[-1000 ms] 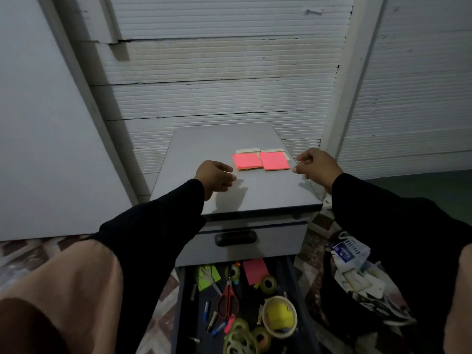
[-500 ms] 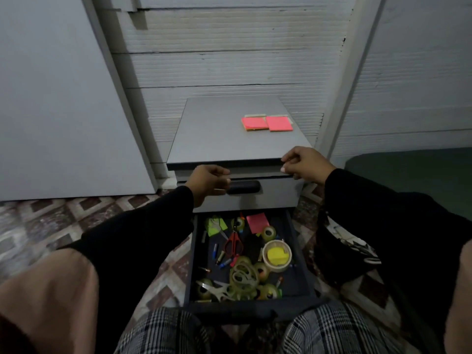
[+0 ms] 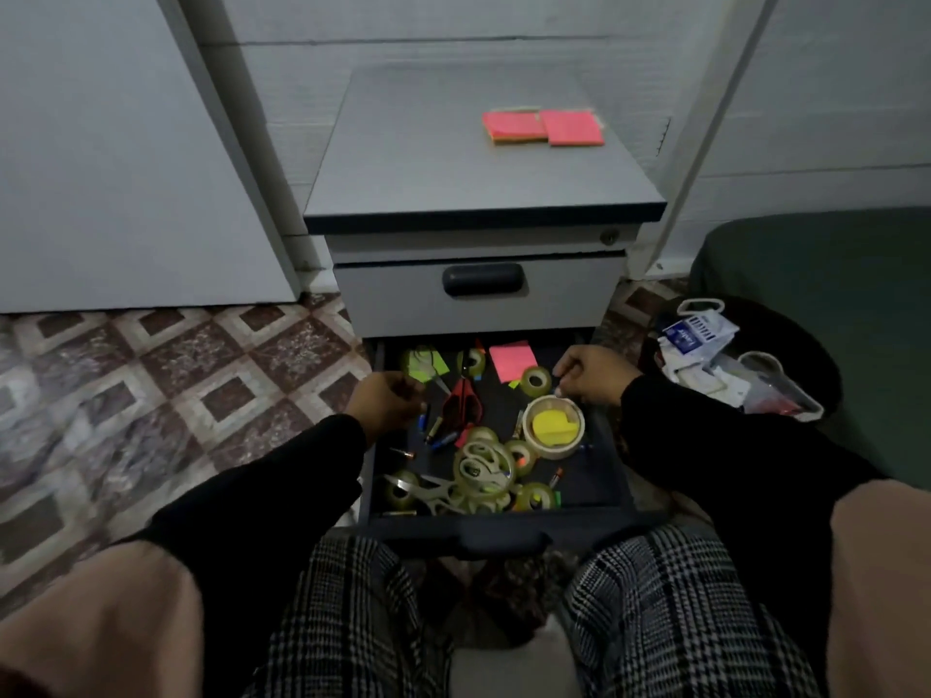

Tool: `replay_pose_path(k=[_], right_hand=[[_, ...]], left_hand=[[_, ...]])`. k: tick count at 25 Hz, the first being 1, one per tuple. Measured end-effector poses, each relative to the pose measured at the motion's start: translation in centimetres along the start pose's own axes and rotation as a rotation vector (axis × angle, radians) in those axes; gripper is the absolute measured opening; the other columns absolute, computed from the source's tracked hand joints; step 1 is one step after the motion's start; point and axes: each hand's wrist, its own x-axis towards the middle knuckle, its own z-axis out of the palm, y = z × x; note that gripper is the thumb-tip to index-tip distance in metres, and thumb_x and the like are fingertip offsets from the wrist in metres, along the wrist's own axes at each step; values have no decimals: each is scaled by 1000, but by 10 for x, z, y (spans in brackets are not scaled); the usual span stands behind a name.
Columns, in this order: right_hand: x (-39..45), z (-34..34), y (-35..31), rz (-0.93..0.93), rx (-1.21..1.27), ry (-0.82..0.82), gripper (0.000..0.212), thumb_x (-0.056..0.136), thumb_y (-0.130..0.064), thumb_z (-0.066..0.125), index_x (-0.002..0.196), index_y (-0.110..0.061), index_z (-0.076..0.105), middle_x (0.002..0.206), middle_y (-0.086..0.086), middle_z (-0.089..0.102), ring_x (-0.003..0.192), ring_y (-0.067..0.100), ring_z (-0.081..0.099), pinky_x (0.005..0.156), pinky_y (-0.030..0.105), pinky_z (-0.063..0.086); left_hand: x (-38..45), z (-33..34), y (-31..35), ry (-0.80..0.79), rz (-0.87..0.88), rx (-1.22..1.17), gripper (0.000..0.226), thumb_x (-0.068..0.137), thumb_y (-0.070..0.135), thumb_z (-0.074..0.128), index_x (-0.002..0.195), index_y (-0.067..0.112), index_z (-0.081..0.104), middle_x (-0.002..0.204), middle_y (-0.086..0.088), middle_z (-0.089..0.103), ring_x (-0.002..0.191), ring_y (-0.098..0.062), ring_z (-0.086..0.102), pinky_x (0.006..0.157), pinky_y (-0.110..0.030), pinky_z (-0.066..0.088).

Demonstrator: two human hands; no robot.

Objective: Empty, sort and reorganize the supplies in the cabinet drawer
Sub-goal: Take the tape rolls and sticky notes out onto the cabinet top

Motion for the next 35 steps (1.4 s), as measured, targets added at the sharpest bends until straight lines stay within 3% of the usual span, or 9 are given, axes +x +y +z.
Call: replay_pose_path(k=[6, 8, 11, 15, 19, 23, 26, 31, 35], right_hand=[[31, 47, 37, -10, -221, -73, 26, 80, -7, 68, 104, -6, 59, 107, 13, 61, 102, 26, 58, 82, 29, 43], [40, 59, 48, -45, -355, -82, 39, 82, -5, 64, 120, -3, 53, 125, 15, 55, 117, 29, 52, 91, 29, 40], [54, 72, 60, -59, -502, -66, 46, 85, 0, 55, 129, -4, 42, 133, 18, 44, 122, 35, 45, 97, 37, 38], [66, 79, 63, -104, -691, 59, 46, 84, 3, 48, 129, -3, 38, 128, 19, 46, 117, 37, 44, 95, 41, 40], [69, 83, 67, -137, -828, 52, 41, 90, -2, 41, 131, -6, 38, 126, 17, 48, 115, 35, 48, 92, 41, 43], [68, 73, 63, -107, -745, 30, 38, 88, 1, 44, 125, -8, 49, 124, 17, 45, 117, 35, 46, 93, 42, 43], [63, 69, 54, -137, -779, 25, 37, 86, -2, 49, 122, -13, 53, 125, 14, 46, 116, 34, 48, 92, 41, 42], [62, 71, 55, -86, -612, -295, 28, 83, -4, 56, 110, -9, 62, 120, 14, 59, 109, 29, 57, 87, 31, 44], [65, 76, 59, -6, -579, -128, 25, 90, -5, 45, 106, -2, 65, 116, 16, 63, 108, 31, 59, 94, 37, 47]], left_hand=[[26, 29, -43, -67, -52, 166, 23, 83, -2, 65, 106, -1, 64, 89, -14, 60, 73, -23, 57, 65, -31, 52], [35, 37, -49, -101, -45, 249, 22, 84, 1, 65, 106, 1, 64, 91, -13, 62, 76, -23, 59, 63, -28, 47], [49, 47, -56, -134, -14, 341, 26, 85, 3, 64, 111, 3, 65, 106, -15, 67, 98, -27, 62, 75, -25, 43], [60, 48, -65, -171, -9, 404, 32, 83, 4, 67, 115, 5, 64, 113, -13, 66, 108, -24, 60, 88, -28, 43], [66, 42, -73, -154, -3, 404, 32, 82, 3, 67, 114, 5, 65, 110, -13, 68, 106, -24, 61, 87, -27, 44], [68, 42, -74, -132, 4, 361, 32, 81, 0, 67, 112, 5, 66, 109, -14, 68, 105, -26, 62, 93, -36, 49], [69, 43, -74, -145, -16, 389, 34, 82, 0, 66, 116, 6, 64, 111, -12, 67, 107, -24, 61, 93, -32, 47], [69, 46, -75, -155, -8, 439, 34, 83, 3, 66, 117, 6, 63, 114, -12, 66, 109, -24, 60, 89, -26, 43], [73, 48, -78, -152, -2, 465, 32, 85, 4, 64, 117, 5, 63, 115, -13, 65, 110, -25, 59, 91, -29, 44]])
